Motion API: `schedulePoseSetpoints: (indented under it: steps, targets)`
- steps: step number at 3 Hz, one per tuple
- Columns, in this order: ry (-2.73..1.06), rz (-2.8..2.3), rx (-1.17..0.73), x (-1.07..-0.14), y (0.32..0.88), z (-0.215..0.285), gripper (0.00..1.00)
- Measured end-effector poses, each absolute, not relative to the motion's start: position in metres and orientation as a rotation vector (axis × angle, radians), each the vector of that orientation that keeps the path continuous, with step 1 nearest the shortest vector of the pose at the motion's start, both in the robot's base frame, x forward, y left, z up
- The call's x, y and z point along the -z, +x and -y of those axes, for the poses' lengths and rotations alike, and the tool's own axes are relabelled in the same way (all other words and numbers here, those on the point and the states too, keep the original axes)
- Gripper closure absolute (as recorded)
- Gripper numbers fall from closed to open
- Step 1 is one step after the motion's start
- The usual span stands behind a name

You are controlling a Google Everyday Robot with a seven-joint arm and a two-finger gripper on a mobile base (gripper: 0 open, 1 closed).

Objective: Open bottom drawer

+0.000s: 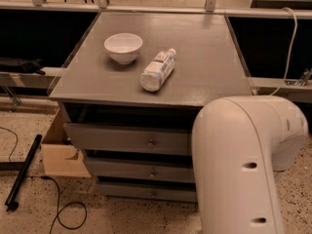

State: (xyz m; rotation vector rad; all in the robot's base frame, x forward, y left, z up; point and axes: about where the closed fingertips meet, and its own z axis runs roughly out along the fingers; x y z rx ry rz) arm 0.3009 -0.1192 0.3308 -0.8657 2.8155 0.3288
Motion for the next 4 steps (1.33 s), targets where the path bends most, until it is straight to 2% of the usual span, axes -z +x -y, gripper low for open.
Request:
schedulePoseSetpoints:
  steps: [2,4]
  targets:
    - [-0.844,-2.679,-0.334,-0.35,0.323,0.1,0.0]
    - [-0.786,-2.735,-0.389,-0.316,0.326,0.086,0.0]
